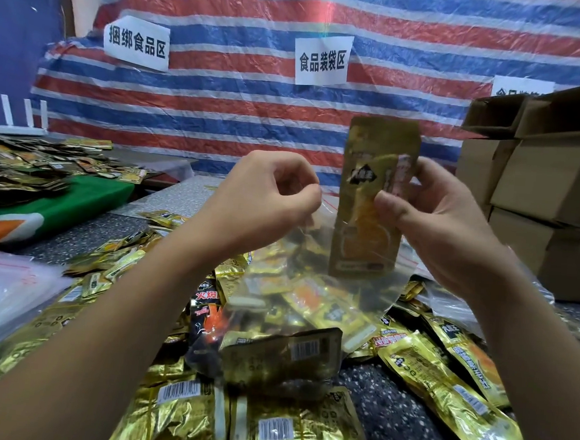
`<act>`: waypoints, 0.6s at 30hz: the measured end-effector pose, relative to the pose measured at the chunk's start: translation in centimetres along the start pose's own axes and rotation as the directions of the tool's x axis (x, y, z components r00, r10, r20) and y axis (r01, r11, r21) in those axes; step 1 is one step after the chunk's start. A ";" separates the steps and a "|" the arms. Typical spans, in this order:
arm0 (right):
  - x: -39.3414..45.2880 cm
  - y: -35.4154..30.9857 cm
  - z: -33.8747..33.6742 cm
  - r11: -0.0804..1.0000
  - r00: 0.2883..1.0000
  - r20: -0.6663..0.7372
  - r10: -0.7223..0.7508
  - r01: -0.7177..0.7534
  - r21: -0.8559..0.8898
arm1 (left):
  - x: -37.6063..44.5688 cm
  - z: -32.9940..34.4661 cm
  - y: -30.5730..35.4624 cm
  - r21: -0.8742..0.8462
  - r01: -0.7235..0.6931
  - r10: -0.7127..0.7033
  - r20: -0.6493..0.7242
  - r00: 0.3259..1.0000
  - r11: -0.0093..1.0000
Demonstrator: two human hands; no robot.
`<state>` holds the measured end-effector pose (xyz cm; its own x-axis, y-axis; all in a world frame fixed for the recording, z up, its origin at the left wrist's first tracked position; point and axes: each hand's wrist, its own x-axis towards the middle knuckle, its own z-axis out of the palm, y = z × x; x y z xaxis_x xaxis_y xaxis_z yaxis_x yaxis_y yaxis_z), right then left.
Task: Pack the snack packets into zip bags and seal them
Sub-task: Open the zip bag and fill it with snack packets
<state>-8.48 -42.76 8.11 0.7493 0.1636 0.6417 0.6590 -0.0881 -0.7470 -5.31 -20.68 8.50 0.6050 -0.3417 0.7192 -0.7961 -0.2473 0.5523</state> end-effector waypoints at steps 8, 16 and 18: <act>-0.3 -0.2 -1.0 0.965 0.973 0.169 0.155 -0.113 -0.235 | 0.2 -1.1 -0.4 -0.042 0.000 0.005 0.121 0.993 0.999; -0.6 -1.1 -2.0 0.947 0.937 0.285 0.200 -0.111 -0.302 | -0.1 -0.1 -0.2 0.073 -0.071 0.065 0.075 0.995 0.995; -0.7 -1.4 -2.4 0.950 0.926 0.317 0.206 -0.112 -0.290 | -0.1 0.1 0.0 0.075 -0.075 0.072 0.047 0.996 0.994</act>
<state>-9.79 -45.10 9.16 0.8087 0.4447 0.3849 0.5611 -0.3870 -0.7317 -5.44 -20.74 8.37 0.5452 -0.4004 0.7365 -0.8379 -0.2886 0.4633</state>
